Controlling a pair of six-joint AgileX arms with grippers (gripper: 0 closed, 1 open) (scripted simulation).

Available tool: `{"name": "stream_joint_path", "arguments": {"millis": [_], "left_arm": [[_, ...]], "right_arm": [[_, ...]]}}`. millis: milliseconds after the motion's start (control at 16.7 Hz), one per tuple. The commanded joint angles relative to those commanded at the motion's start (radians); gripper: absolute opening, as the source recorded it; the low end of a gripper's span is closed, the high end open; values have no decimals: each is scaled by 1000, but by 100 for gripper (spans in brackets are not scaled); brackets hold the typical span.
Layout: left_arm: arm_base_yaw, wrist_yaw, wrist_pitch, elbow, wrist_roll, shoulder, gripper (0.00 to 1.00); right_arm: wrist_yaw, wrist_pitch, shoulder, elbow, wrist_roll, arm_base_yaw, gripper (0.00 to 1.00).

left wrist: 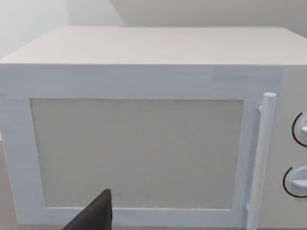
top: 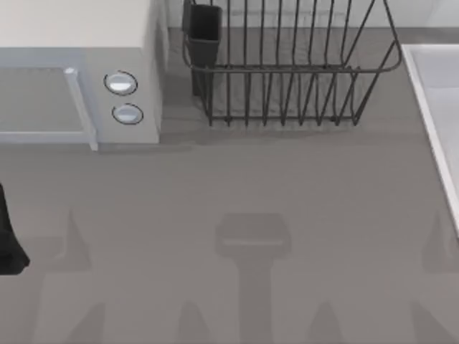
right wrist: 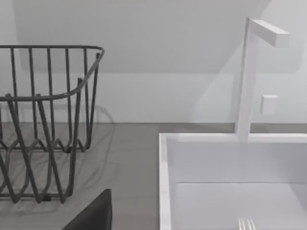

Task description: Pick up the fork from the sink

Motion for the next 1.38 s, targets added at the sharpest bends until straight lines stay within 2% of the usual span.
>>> {"name": "stream_joint_path", "arguments": {"millis": [420,660,960,1380], "left_arm": [[0,0,0,0,0,0,100],[0,0,0,0,0,0,100],[0,0,0,0,0,0,100],[0,0,0,0,0,0,100]], "right_arm": [[0,0,0,0,0,0,100],[-1,-51,97,84,-10,-7,100],[-3,-219,419,359,-41,-32,100],[-4,-564,1085,931,-100,-89,100]]}}
